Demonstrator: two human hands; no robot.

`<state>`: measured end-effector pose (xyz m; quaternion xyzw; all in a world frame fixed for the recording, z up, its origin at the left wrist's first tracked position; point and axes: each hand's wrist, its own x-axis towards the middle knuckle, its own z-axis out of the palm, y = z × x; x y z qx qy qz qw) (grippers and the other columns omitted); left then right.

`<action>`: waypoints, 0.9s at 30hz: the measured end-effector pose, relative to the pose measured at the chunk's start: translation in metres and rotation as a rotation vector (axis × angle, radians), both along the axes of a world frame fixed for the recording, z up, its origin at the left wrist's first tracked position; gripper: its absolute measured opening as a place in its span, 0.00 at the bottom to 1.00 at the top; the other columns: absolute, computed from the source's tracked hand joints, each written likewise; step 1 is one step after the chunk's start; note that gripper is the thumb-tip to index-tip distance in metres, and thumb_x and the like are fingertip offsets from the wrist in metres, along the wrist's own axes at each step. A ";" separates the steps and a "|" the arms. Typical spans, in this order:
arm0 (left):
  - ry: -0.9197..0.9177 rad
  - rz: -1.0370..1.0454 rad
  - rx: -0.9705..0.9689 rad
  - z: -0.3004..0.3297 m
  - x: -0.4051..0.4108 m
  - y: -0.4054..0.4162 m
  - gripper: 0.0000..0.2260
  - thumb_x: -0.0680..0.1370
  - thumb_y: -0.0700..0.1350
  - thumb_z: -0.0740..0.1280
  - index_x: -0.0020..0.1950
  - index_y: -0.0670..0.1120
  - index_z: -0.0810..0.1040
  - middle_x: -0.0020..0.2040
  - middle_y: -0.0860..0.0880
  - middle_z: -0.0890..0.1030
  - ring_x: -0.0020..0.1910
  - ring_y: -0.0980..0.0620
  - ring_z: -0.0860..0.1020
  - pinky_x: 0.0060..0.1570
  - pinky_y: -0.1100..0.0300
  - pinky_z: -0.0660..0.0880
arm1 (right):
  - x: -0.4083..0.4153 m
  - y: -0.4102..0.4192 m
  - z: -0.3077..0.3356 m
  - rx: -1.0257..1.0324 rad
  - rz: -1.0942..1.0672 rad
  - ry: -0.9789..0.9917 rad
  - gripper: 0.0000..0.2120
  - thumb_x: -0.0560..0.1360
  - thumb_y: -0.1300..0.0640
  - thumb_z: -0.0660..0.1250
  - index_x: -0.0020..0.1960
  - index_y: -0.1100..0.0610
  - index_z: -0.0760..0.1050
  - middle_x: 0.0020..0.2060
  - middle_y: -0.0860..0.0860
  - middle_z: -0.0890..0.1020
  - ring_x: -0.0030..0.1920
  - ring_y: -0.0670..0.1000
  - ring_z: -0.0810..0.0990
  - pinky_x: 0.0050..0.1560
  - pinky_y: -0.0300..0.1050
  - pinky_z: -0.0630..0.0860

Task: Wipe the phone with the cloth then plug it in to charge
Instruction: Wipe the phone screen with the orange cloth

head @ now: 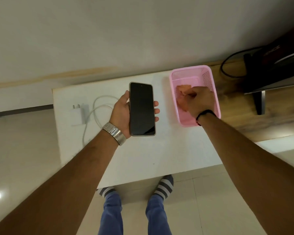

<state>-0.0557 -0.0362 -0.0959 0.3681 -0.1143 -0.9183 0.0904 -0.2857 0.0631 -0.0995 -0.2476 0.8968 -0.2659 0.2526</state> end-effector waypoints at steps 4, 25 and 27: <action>-0.001 0.029 0.031 0.009 -0.005 0.001 0.33 0.81 0.64 0.52 0.78 0.43 0.66 0.69 0.36 0.73 0.63 0.36 0.73 0.66 0.39 0.69 | 0.020 -0.005 0.048 -0.354 -0.020 -0.208 0.06 0.76 0.60 0.74 0.43 0.50 0.86 0.35 0.48 0.87 0.43 0.44 0.87 0.54 0.34 0.80; -0.053 0.065 0.003 0.054 -0.004 -0.001 0.31 0.80 0.62 0.54 0.74 0.43 0.74 0.66 0.38 0.79 0.62 0.37 0.78 0.63 0.43 0.74 | 0.119 0.006 0.126 0.043 1.018 0.194 0.20 0.80 0.58 0.67 0.71 0.54 0.75 0.62 0.54 0.81 0.57 0.55 0.82 0.59 0.40 0.77; -0.020 0.077 0.025 0.055 -0.003 0.007 0.24 0.80 0.59 0.58 0.60 0.44 0.84 0.53 0.41 0.84 0.50 0.41 0.83 0.52 0.49 0.81 | 0.112 -0.005 0.130 -0.042 0.973 0.328 0.15 0.76 0.60 0.71 0.63 0.57 0.82 0.57 0.56 0.84 0.53 0.59 0.84 0.54 0.52 0.83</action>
